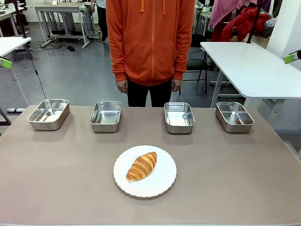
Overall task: Place the bread in the container.
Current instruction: Place the Butter Roll into the Airtight Container indicated by the human.
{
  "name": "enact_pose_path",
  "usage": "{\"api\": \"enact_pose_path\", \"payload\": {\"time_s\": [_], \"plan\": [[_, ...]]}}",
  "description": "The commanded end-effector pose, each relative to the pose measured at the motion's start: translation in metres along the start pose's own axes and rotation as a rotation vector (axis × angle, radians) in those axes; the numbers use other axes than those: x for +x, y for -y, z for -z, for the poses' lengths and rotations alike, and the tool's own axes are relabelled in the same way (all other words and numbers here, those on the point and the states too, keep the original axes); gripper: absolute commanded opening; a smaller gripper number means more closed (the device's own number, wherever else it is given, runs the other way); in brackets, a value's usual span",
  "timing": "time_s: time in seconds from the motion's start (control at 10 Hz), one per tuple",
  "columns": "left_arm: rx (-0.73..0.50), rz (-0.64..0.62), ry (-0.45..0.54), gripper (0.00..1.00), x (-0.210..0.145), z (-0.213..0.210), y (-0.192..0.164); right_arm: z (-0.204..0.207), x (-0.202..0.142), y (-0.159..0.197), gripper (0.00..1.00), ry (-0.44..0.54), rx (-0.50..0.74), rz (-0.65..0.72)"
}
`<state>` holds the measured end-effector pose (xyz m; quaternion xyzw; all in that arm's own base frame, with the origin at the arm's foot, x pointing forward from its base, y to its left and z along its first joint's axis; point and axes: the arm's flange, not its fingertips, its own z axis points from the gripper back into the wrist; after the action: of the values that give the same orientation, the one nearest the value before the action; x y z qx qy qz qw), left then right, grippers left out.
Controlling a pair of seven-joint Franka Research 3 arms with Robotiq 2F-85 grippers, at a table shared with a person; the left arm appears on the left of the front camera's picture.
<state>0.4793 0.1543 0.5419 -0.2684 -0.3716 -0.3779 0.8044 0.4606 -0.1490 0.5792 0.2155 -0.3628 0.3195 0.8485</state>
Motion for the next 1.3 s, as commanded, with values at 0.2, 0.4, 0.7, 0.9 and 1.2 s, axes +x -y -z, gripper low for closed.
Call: {"api": "enact_pose_path", "payload": {"time_s": [0.2, 0.4, 0.7, 0.9, 1.2], "plan": [[0.0, 0.016, 0.01, 1.0, 0.0006, -0.0011, 0.0003, -0.001, 0.001, -0.0006, 1.0, 0.017, 0.009, -0.004], [0.0, 0.016, 0.01, 1.0, 0.0006, -0.0011, 0.0003, -0.001, 0.001, -0.0006, 1.0, 0.017, 0.009, -0.004], [0.0, 0.016, 0.01, 1.0, 0.0006, -0.0011, 0.0003, -0.001, 0.001, -0.0006, 1.0, 0.017, 0.009, -0.004], [0.0, 0.016, 0.01, 1.0, 0.0006, -0.0011, 0.0003, -0.001, 0.001, -0.0006, 1.0, 0.017, 0.009, -0.004], [0.0, 0.016, 0.01, 1.0, 0.0006, -0.0011, 0.0003, -0.001, 0.001, -0.0006, 1.0, 0.017, 0.009, -0.004]]}}
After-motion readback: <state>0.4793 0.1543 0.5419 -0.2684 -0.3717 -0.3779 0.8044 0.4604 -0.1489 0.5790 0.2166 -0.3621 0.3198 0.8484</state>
